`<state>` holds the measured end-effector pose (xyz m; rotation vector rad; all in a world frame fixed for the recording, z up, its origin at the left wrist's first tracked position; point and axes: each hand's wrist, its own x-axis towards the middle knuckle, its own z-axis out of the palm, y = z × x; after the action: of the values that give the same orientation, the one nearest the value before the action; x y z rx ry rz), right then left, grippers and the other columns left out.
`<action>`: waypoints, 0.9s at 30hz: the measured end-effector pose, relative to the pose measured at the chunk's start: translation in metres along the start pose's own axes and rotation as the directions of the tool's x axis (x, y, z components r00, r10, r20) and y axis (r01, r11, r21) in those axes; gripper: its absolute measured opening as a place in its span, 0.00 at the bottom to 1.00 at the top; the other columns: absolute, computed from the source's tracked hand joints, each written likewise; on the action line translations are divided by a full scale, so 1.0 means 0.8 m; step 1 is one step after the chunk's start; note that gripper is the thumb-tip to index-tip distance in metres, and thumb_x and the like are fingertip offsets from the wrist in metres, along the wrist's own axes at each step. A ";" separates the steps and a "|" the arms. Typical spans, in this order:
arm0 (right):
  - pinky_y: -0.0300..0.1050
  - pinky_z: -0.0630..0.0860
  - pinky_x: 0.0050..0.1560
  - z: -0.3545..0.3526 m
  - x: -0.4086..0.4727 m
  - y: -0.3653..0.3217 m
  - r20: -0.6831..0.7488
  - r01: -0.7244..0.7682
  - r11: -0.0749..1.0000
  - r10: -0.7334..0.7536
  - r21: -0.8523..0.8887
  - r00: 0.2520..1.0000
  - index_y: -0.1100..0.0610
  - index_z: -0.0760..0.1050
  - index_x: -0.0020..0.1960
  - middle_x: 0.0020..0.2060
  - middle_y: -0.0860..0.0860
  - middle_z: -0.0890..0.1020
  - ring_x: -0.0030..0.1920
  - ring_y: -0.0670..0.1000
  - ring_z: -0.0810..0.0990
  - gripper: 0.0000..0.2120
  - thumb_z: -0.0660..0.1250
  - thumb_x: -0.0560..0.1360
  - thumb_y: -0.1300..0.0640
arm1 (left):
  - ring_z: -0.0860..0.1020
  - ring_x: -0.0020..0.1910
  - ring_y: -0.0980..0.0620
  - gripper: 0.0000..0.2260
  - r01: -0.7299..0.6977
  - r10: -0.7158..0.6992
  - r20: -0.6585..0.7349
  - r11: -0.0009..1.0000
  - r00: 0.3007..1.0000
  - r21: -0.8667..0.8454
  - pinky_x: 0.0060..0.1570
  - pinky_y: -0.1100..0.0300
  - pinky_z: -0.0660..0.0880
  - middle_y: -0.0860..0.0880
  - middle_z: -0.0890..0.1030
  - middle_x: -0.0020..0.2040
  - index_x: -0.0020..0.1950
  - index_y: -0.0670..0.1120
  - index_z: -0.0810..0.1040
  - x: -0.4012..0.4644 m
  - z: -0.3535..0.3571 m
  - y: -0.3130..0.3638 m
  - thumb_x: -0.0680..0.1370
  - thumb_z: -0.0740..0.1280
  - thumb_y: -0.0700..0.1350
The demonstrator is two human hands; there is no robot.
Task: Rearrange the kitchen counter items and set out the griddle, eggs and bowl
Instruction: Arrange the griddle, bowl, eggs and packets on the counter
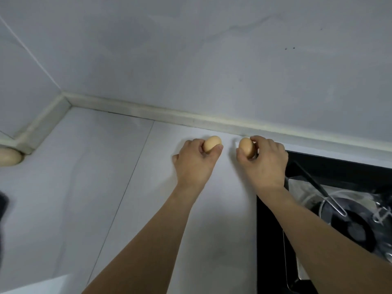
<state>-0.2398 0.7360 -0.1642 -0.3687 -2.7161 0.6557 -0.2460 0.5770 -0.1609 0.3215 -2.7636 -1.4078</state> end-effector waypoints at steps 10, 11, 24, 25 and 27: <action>0.48 0.62 0.60 0.003 0.023 0.007 0.021 -0.037 0.999 0.036 0.040 0.999 0.48 0.74 0.58 0.50 0.47 0.79 0.56 0.53 0.70 0.19 0.64 0.72 0.41 | 0.75 0.45 0.54 0.16 0.022 -0.024 0.014 0.993 1.000 0.118 0.52 0.55 0.58 0.55 0.76 0.44 0.43 0.53 0.76 0.027 0.028 0.013 0.73 0.64 0.65; 0.48 0.61 0.60 0.004 0.024 0.008 0.020 -0.039 0.998 0.038 0.050 0.999 0.48 0.74 0.59 0.49 0.47 0.79 0.57 0.53 0.69 0.19 0.64 0.72 0.41 | 0.75 0.45 0.54 0.16 0.021 -0.023 0.015 0.992 1.000 0.127 0.52 0.55 0.58 0.55 0.76 0.44 0.43 0.53 0.75 0.029 0.030 0.013 0.73 0.63 0.65; 0.47 0.59 0.61 0.008 0.028 0.013 0.045 -0.083 0.996 0.082 0.024 0.996 0.46 0.72 0.61 0.53 0.47 0.77 0.58 0.52 0.67 0.20 0.63 0.73 0.39 | 0.76 0.45 0.53 0.16 0.036 -0.044 0.044 0.986 0.998 0.164 0.50 0.55 0.58 0.55 0.78 0.42 0.42 0.53 0.76 0.046 0.047 0.030 0.72 0.63 0.65; 0.47 0.59 0.61 0.008 0.028 0.013 0.050 -0.086 0.996 0.084 0.022 0.995 0.46 0.72 0.62 0.54 0.47 0.77 0.58 0.52 0.67 0.20 0.62 0.74 0.39 | 0.77 0.45 0.53 0.15 0.039 -0.047 0.046 0.985 0.998 0.167 0.50 0.55 0.58 0.55 0.78 0.41 0.41 0.53 0.76 0.046 0.047 0.032 0.72 0.63 0.65; 0.46 0.58 0.61 0.007 0.028 0.014 0.062 -0.084 0.996 0.083 0.016 0.995 0.46 0.71 0.62 0.55 0.47 0.76 0.58 0.52 0.66 0.20 0.62 0.74 0.39 | 0.77 0.45 0.53 0.15 0.040 -0.050 0.049 0.984 0.998 0.173 0.50 0.55 0.58 0.56 0.79 0.42 0.42 0.54 0.76 0.047 0.048 0.034 0.72 0.63 0.65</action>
<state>-0.2604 0.7503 -0.1686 -0.4672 -2.7630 0.7262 -0.2920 0.6157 -0.1643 0.3579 -2.9463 -1.2060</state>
